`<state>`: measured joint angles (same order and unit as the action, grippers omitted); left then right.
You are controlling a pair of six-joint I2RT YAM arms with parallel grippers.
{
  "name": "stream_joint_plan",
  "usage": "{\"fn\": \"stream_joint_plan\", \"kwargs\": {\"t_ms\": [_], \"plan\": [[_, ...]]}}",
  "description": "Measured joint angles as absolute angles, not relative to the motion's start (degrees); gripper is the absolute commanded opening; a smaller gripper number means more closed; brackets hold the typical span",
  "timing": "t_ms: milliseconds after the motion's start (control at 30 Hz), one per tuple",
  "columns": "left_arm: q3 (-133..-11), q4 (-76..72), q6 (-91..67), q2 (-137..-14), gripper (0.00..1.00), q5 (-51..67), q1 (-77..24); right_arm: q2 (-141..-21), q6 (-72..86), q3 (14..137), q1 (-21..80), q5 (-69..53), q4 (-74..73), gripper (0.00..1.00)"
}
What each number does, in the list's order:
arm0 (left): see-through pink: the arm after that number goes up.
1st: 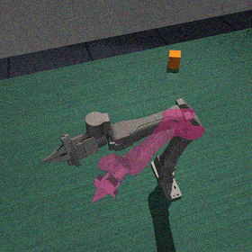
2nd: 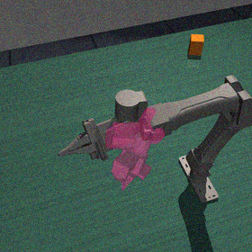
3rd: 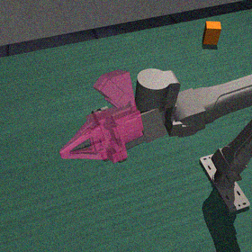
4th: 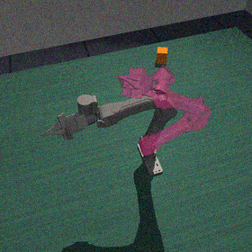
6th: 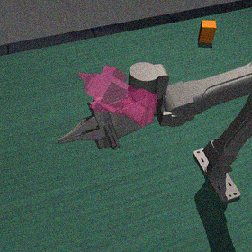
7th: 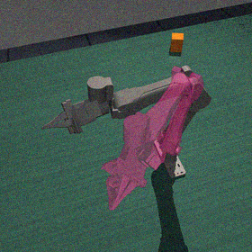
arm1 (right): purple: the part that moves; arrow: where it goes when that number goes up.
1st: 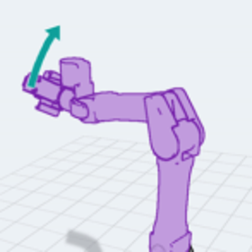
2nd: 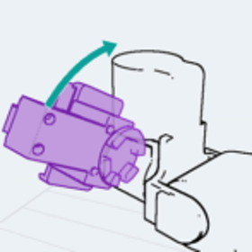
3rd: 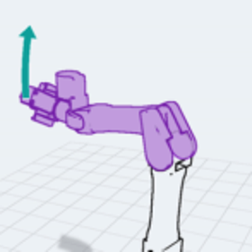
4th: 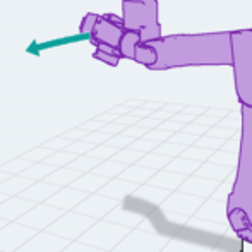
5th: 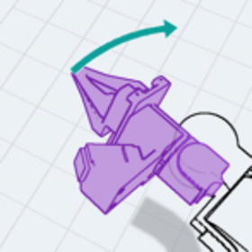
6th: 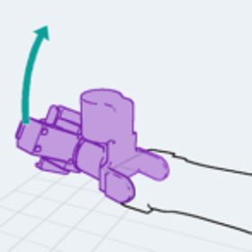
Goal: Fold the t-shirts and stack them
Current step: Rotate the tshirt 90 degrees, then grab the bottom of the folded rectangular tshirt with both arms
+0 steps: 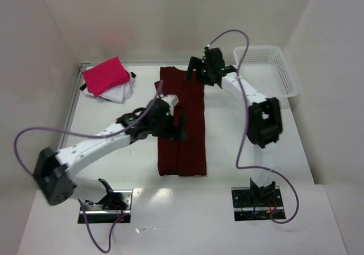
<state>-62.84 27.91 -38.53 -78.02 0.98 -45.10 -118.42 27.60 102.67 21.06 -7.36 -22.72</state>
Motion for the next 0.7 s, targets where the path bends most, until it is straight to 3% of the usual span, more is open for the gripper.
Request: {"fn": "stream_joint_plan", "kwargs": {"t_ms": [133, 267, 467, 700], "plan": [[-55.63, 24.00, -43.32, -61.78, 1.00, -1.06, -45.10, -96.20, 28.24, 84.29, 19.94, -8.84, -16.20, 1.00], [-46.17, 23.90, -47.80, -54.44, 1.00, -1.44, -45.10, -78.04, 31.16, 62.32, 20.40, -10.65, -11.96, 1.00], [-35.80, 26.74, -52.95, -48.27, 1.00, -2.18, -45.10, -67.93, 39.53, 37.06, 30.38, -9.81, -14.37, 0.97], [-30.35, 24.13, -58.89, -45.58, 0.94, -2.41, -45.10, -52.37, 51.14, 25.89, 39.82, -7.95, -17.21, 0.87]]}}
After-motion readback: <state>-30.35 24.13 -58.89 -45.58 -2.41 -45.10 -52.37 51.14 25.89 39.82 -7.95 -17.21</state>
